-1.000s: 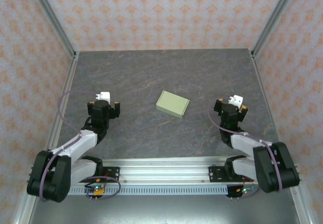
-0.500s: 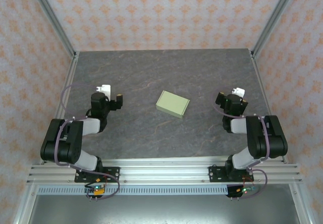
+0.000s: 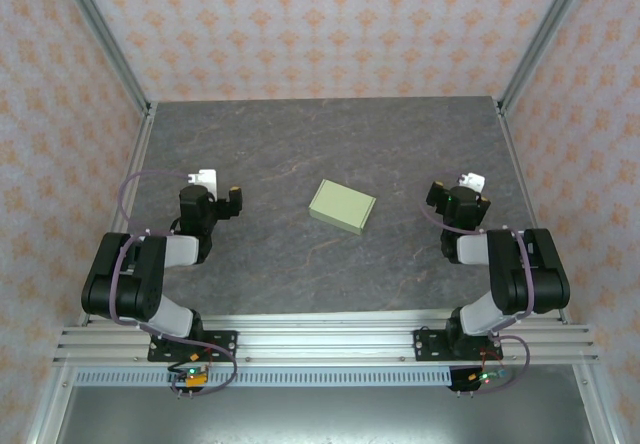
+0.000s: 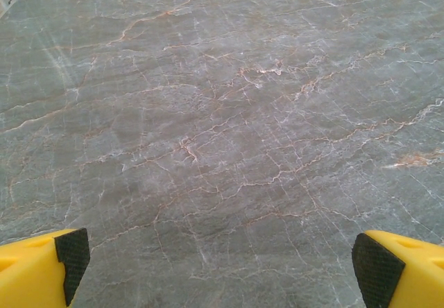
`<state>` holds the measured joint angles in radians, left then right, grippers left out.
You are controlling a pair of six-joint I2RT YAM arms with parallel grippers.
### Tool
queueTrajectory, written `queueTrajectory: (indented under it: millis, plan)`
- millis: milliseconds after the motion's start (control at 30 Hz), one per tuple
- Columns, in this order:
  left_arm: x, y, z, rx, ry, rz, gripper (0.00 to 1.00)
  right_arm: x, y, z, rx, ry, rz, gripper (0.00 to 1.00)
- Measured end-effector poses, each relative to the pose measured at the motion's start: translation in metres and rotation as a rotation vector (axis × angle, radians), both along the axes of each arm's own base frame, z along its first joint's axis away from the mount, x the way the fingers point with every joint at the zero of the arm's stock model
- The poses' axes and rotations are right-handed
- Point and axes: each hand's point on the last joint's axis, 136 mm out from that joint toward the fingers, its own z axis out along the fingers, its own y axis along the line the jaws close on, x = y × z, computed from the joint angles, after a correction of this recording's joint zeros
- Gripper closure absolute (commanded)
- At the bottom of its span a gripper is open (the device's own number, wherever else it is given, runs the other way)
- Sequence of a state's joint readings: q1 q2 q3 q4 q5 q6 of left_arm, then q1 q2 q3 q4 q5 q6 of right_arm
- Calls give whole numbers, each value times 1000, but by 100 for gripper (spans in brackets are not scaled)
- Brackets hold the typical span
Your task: Fold the paper box
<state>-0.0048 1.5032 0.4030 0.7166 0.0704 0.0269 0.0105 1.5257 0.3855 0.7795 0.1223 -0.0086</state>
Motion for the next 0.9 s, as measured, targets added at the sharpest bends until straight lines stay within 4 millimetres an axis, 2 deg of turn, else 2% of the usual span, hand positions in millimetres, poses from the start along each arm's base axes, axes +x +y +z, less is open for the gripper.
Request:
queueTrajectory:
  millis: [300, 567, 900]
  plan:
    - [0, 1, 0, 1, 0, 8, 0, 0, 3, 0, 0, 1, 8, 1]
    - [0, 1, 0, 1, -1, 9, 0, 9, 16, 4, 9, -1, 85, 1]
    - [0, 1, 1, 1, -2, 9, 0, 8, 19, 2, 9, 9, 100, 1]
